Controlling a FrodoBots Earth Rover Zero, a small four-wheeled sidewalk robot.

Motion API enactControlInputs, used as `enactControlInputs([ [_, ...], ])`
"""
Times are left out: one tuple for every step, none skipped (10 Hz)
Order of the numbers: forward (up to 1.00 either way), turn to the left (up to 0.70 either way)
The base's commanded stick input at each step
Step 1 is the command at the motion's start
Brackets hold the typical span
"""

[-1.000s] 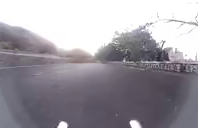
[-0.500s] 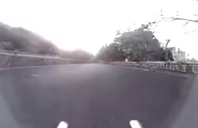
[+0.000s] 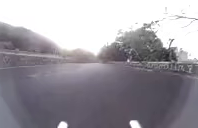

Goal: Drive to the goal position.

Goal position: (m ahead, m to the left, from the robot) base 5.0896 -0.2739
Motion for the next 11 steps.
enactControlInputs([
  [0.7,0.0],
  [0.7,0.0],
  [0.7,0.0],
  [0.7,0.0],
  [0.7,0.0],
  [0.7,0.0],
  [0.7,0.0],
  [0.7,0.0],
  [0.7,0.0],
  [0.7,0.0],
  [0.7,0.0],
])
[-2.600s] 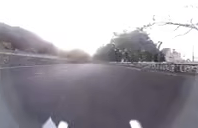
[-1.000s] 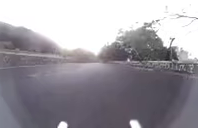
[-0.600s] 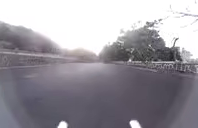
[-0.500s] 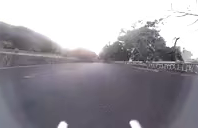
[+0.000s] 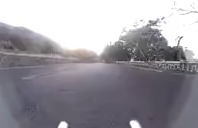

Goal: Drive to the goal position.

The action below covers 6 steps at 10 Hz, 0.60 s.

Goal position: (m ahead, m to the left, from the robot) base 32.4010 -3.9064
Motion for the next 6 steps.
enactControlInputs([
  [0.7,0.0],
  [0.7,0.0],
  [0.7,0.0],
  [0.7,0.0],
  [0.7,0.0],
  [0.7,0.0],
])
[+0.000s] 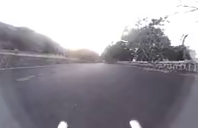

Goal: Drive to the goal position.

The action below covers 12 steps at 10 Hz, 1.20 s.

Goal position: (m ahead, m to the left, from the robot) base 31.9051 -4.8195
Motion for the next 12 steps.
enactControlInputs([
  [0.7,0.0],
  [0.7,0.0],
  [0.7,0.0],
  [0.7,0.0],
  [0.7,0.0],
  [0.7,0.0],
  [0.7,0.0],
  [0.7,0.0],
  [0.7,0.0],
  [0.7,0.0],
  [0.7,0.0],
  [0.7,0.0],
])
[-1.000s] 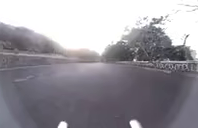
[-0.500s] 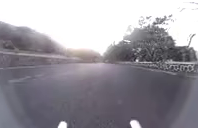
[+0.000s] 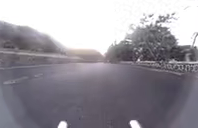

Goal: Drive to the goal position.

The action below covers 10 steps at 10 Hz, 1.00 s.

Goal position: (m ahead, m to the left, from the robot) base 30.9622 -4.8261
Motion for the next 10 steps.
enactControlInputs([
  [0.7,0.0],
  [0.7,0.0],
  [0.7,0.0],
  [0.7,0.0],
  [0.7,0.0],
  [0.7,0.0],
  [0.7,0.0],
  [0.7,0.0],
  [0.7,0.0],
  [0.7,0.0],
])
